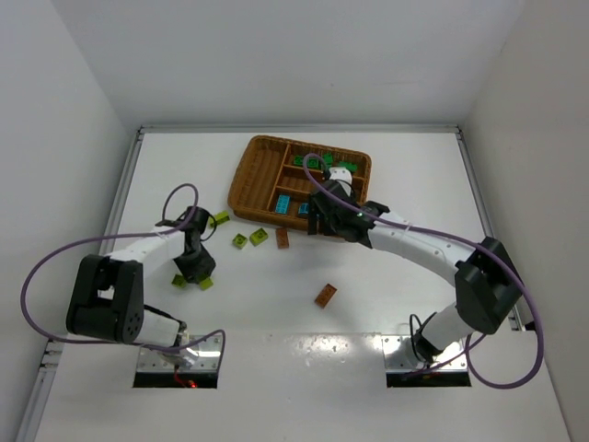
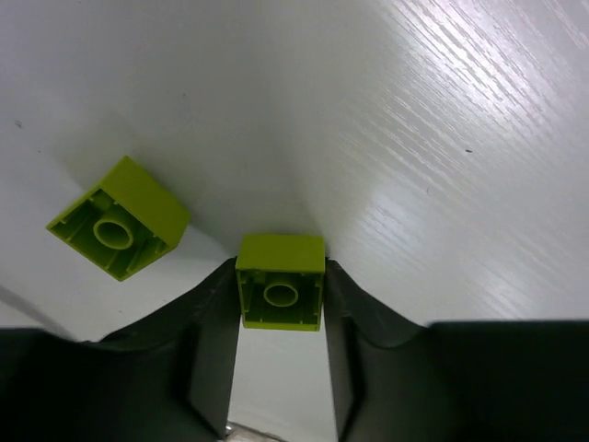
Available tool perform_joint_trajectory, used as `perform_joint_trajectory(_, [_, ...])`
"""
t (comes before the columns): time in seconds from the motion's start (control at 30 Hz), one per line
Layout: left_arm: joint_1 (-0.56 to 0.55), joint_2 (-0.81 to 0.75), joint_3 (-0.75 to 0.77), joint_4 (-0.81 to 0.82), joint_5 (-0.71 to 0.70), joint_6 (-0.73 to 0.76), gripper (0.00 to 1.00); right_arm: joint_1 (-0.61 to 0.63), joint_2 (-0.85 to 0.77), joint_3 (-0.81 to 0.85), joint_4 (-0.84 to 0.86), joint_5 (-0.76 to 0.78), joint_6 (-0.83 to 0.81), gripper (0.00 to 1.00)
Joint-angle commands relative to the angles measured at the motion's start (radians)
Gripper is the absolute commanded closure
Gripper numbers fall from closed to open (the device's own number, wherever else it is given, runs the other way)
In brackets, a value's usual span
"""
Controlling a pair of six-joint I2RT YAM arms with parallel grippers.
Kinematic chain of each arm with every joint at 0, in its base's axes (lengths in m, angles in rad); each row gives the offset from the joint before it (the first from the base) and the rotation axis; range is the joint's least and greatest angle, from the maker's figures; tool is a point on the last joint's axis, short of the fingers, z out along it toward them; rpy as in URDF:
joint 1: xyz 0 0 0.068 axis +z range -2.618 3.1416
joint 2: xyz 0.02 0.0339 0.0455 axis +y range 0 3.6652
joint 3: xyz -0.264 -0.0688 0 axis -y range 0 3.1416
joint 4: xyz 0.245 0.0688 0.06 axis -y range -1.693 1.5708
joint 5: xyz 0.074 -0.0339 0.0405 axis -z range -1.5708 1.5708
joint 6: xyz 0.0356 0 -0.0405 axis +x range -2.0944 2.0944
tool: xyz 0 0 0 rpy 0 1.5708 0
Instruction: Sort the legos into containers by color
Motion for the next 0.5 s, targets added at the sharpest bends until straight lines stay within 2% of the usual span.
perform_joint_trajectory(0.0, [-0.01,-0.026,0.029,0.021,0.046,0.053,0.62,-0.008,-0.041,-0.005,-0.014,0.046,0.001,0.29])
perform_joint_trajectory(0.03, [-0.01,-0.049,0.043,0.021,0.063,0.065,0.68,-0.008,-0.041,-0.005,-0.014,0.057,0.001,0.29])
perform_joint_trajectory(0.1, [-0.01,-0.071,0.076,0.021,0.096,0.102,0.7,-0.008,-0.041,0.004,-0.037,0.08,0.001,0.29])
perform_joint_trajectory(0.13, [-0.01,-0.071,0.124,0.021,0.117,0.111,0.75,-0.008,-0.051,0.015,-0.037,0.091,0.001,0.29])
perform_joint_trajectory(0.27, [-0.03,-0.068,0.283,0.021,0.148,0.141,0.75,-0.026,-0.073,0.033,-0.065,0.117,0.01,0.29])
perform_joint_trajectory(0.47, [-0.087,0.135,0.581,0.021,0.107,0.151,0.75,-0.046,-0.111,0.044,-0.109,0.137,0.01,0.29])
